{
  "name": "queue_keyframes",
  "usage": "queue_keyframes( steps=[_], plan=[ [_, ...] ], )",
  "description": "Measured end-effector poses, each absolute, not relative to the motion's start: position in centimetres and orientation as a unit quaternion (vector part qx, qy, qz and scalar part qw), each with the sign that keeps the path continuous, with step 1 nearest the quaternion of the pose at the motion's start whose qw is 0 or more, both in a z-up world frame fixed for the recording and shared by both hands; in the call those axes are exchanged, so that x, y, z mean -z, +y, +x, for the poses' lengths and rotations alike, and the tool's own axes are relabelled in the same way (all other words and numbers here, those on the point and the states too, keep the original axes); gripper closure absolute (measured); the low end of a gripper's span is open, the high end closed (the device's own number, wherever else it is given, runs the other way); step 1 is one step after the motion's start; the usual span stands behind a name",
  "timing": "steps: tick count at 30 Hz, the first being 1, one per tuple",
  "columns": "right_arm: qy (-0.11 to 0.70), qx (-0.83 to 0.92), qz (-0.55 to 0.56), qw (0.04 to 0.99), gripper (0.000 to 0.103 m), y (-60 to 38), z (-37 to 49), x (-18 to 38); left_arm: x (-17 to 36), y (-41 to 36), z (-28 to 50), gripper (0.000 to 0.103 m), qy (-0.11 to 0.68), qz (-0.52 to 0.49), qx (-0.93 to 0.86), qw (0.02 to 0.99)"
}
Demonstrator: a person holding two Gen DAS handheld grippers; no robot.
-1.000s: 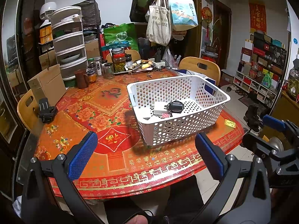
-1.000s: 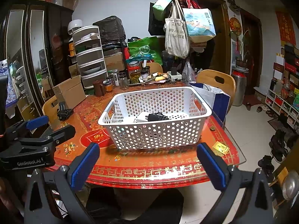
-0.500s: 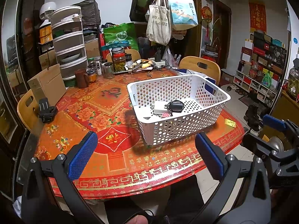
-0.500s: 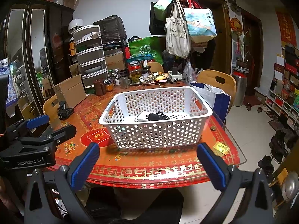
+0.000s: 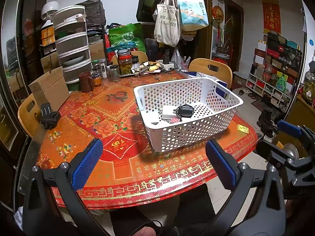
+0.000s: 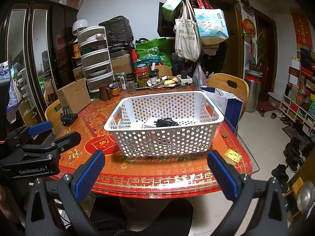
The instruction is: Organize rigid objects
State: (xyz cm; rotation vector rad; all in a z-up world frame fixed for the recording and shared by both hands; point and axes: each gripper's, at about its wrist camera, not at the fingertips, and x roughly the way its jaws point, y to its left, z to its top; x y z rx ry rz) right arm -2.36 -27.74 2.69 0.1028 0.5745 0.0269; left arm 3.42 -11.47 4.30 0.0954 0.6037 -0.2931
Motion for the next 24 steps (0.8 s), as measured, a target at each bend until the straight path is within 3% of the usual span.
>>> queue_keyframes(
  steps=[24],
  plan=[
    [0.284,-0.013,0.05,0.958,0.0,-27.7,-2.36,-2.69,-3.56,-11.36,3.21,0.0,0.297,0.049,0.144,0.943]
  ],
)
